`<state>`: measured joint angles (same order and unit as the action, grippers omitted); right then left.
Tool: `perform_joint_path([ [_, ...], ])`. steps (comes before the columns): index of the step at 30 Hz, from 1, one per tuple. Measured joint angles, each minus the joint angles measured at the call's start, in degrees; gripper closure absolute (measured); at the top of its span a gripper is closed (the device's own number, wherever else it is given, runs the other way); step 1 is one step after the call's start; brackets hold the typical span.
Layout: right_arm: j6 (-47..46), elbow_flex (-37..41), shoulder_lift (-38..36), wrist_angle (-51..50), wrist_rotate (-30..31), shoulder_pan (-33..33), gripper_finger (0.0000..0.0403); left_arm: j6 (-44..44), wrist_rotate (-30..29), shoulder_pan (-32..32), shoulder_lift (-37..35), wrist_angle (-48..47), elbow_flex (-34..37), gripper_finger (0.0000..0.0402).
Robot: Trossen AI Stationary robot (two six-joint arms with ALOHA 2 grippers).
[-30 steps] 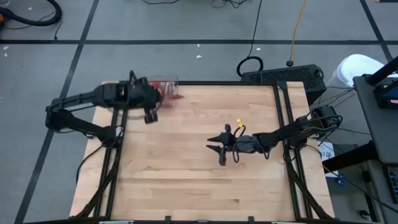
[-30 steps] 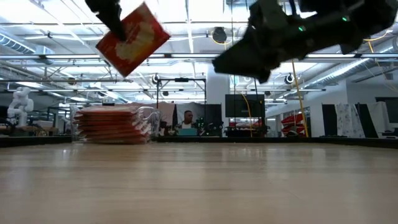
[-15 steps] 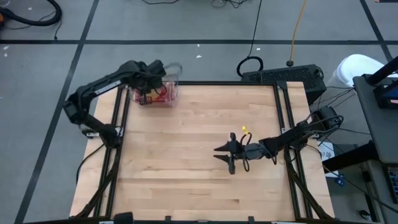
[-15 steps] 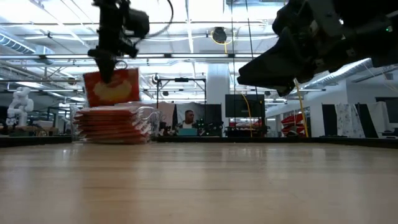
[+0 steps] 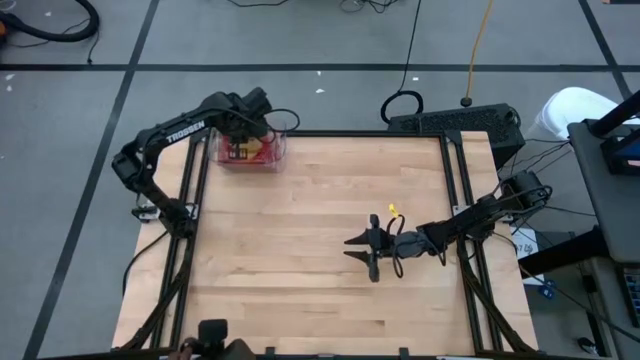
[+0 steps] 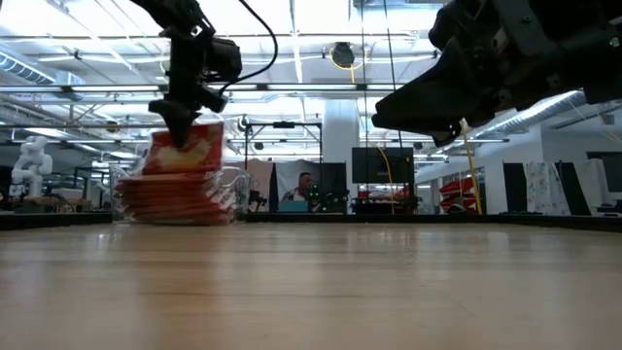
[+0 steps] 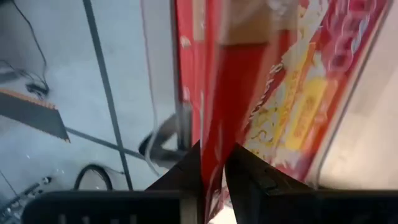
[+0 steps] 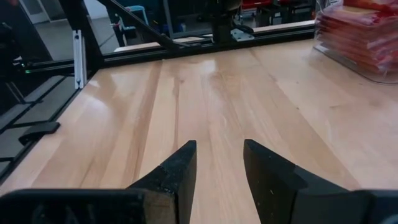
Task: Sort popcorn bags into baskets
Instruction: Put the red popcorn bag into the transparent bin
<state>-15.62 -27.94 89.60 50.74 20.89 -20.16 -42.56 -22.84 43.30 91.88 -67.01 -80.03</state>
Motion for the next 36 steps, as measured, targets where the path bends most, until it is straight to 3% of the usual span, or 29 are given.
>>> perform_joint_path([
  [26,-0.1,0.0,0.0,-0.4,0.0,0.0,0.0276,-0.4,-1.3,0.9,0.0,4.5,0.4,0.0332],
  [36,0.2,0.0,0.0,-0.5,0.0,-0.9,0.0276,-0.6,-4.4,0.9,-0.1,10.8,5.0,0.0255],
])
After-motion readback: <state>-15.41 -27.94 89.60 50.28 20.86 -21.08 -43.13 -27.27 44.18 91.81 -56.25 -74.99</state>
